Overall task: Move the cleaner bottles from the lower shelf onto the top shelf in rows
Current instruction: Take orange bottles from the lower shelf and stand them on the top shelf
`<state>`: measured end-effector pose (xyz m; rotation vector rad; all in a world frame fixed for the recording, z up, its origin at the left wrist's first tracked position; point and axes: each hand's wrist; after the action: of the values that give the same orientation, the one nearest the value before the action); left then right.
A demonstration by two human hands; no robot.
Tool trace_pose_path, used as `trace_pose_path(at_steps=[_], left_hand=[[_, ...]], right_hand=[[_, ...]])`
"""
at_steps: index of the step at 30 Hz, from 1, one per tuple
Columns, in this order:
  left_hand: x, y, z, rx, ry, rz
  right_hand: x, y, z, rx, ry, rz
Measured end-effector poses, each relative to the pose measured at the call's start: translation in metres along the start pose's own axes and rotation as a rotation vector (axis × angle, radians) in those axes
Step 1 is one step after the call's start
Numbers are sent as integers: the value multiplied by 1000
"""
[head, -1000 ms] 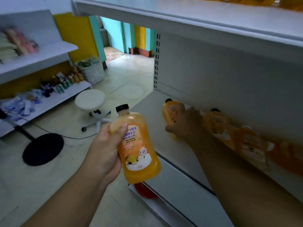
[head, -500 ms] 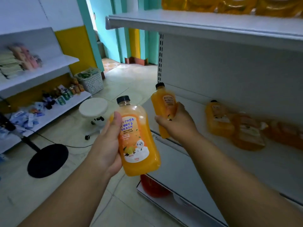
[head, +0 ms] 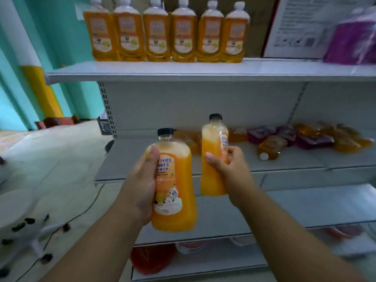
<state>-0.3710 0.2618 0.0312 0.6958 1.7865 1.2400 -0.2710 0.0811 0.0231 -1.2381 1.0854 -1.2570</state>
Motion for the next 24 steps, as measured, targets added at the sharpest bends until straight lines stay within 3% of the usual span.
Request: trace_pose_path(at_steps=[3,7,15,24], left_hand=[[-53,3,1,-110,-50,10],[-146,8,-2,-247,-116,74],[-359,-3,-52,-355,-294,80],[-547,-24,-77,-414,-397,205]], right_hand=[[61,-26,-9,40,163,118],[152,-60,-16,93,251,221],[352,-108,-19,274,444,41],[504,-128,24,426,565,27]])
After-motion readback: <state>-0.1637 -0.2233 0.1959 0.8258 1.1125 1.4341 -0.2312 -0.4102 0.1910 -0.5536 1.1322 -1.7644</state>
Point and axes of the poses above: each hand's wrist, its own z-axis towards the middle knuckle, its own x-axis out of the back of the hand, y = z × x, and after that the axes turned 9 degrees about y, right-handed
